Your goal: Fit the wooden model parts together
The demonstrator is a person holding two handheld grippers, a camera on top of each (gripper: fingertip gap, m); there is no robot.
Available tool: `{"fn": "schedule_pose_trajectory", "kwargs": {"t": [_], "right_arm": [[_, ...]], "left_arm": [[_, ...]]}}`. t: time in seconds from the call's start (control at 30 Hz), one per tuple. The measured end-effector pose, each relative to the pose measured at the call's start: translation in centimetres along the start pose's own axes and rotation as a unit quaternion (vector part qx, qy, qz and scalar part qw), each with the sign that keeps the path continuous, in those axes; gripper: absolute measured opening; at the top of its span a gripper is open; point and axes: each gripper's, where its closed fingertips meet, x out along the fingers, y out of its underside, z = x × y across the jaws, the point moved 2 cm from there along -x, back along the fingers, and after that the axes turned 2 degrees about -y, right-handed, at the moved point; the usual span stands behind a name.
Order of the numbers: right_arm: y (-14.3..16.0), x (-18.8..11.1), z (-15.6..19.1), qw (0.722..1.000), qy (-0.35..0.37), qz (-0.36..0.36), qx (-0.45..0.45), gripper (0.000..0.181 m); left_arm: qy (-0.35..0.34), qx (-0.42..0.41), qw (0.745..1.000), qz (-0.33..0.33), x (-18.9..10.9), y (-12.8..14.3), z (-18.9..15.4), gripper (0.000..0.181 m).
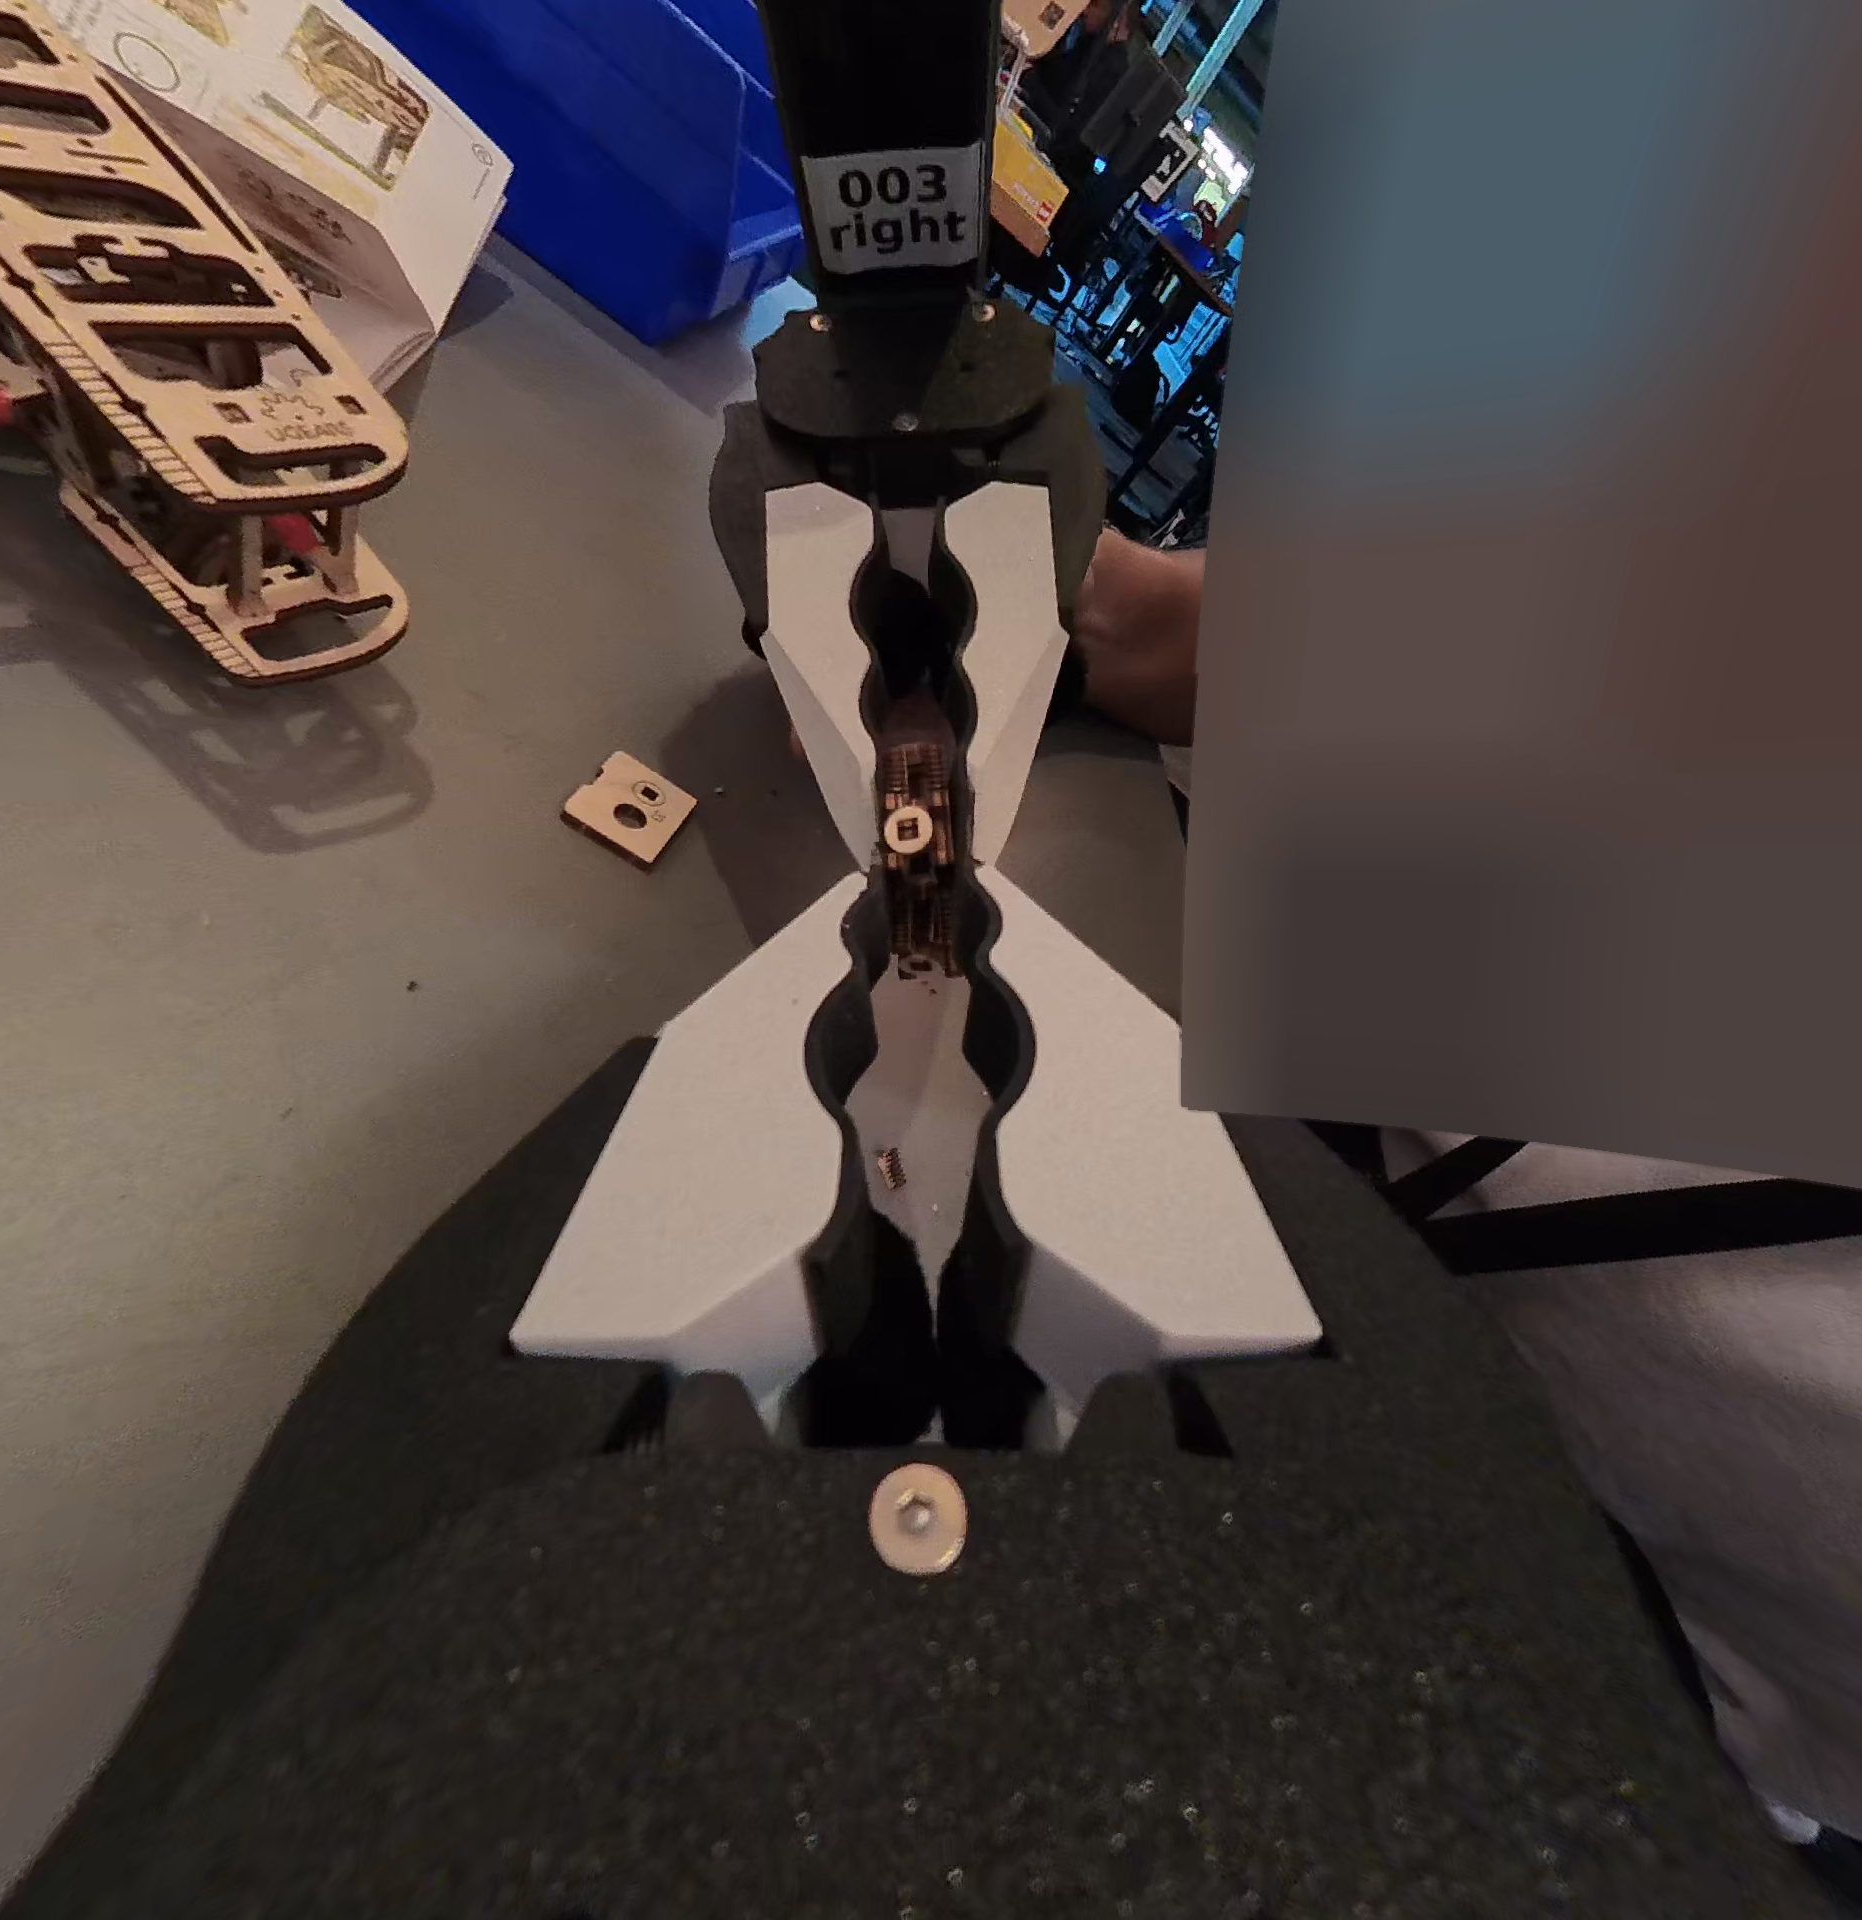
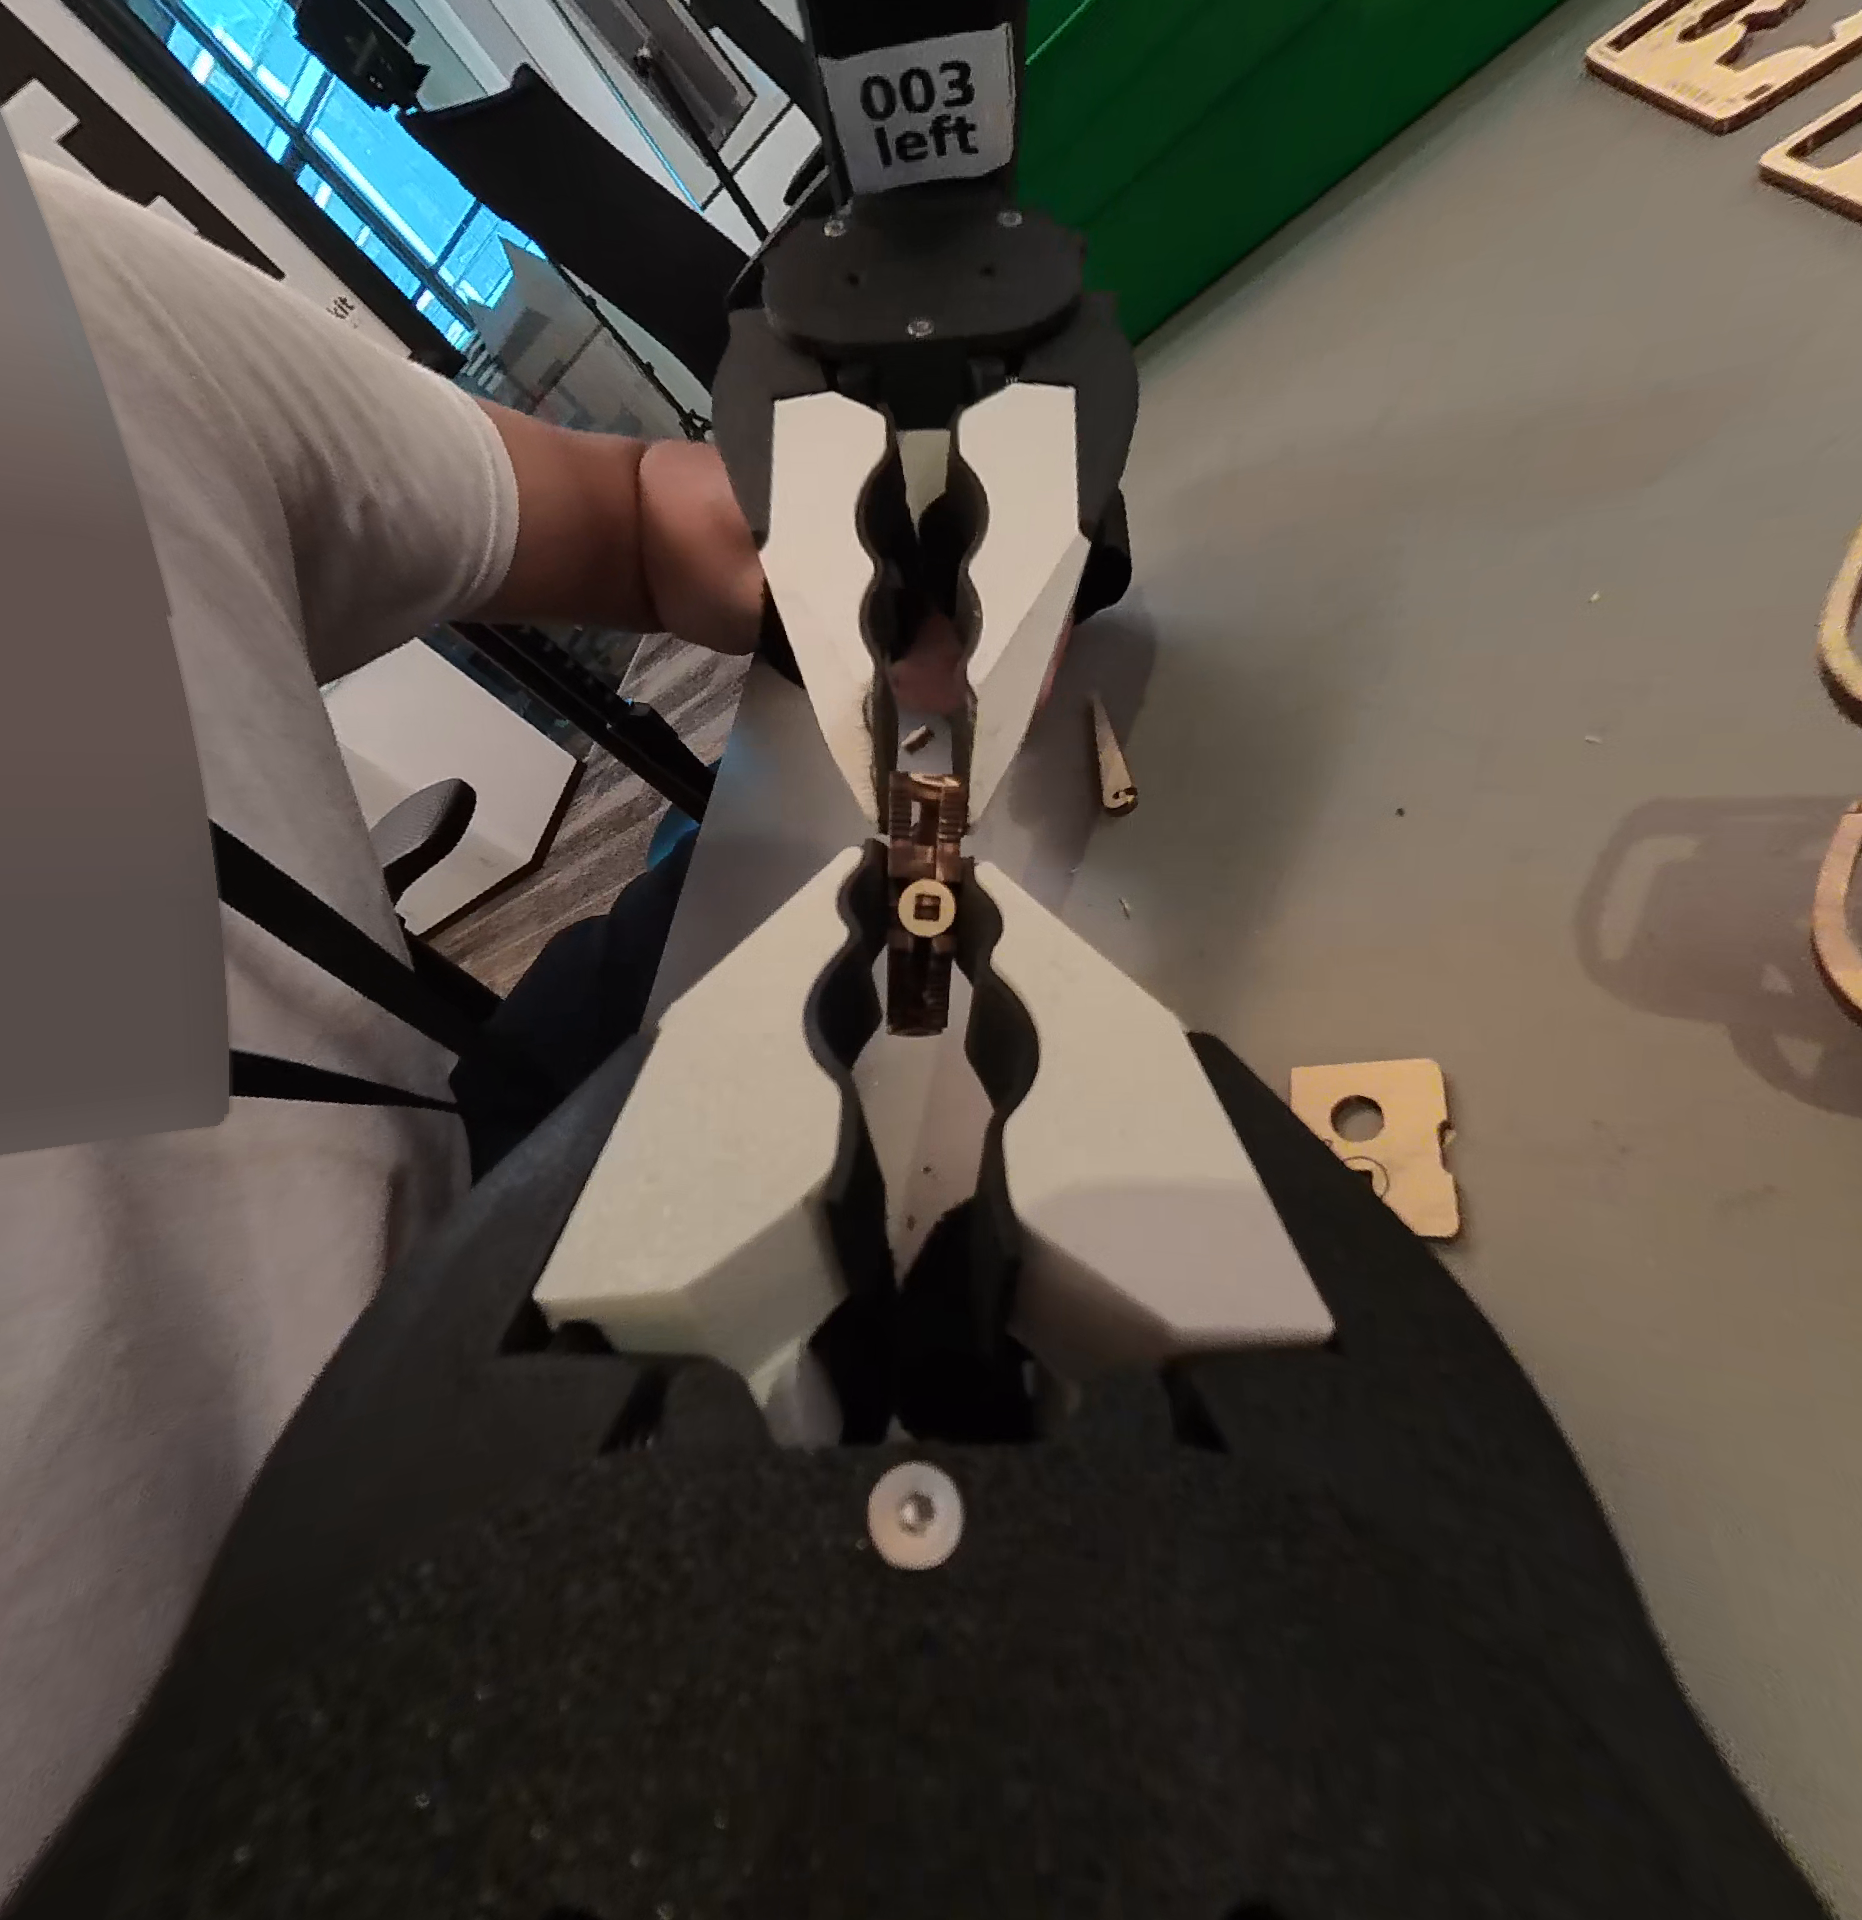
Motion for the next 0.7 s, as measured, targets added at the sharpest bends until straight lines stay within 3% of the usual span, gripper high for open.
{"fn": "schedule_pose_trajectory", "kwargs": {"t": [0.2,0.37,0.47,0.63,0.7], "right_arm": [[0.3,-0.1,0.0,1.0,-0.005,0.011,0.004,0.01],[-1.4,-0.8,-1.4,0.998,0.039,-0.05,0.02,0.015],[-2.0,-1.7,-1.3,0.993,0.044,-0.103,0.035,0.043],[-2.2,-0.7,-0.3,0.983,0.043,-0.157,0.08,0.045],[-3.2,-0.5,0.7,0.973,0.01,-0.208,0.096,0.039]], "left_arm": [[0.005,-0.016,1.0,0.006,0.3,0.2,0.0,0.008],[-0.031,-0.055,0.997,-0.039,-0.2,-0.9,1.3,0.009],[-0.048,-0.111,0.985,-0.121,-1.8,-2.2,2.2,0.009],[-0.005,-0.201,0.937,-0.286,-3.7,-4.0,1.0,0.008],[0.002,-0.212,0.927,-0.31,-3.0,-4.0,0.1,0.008]]}}
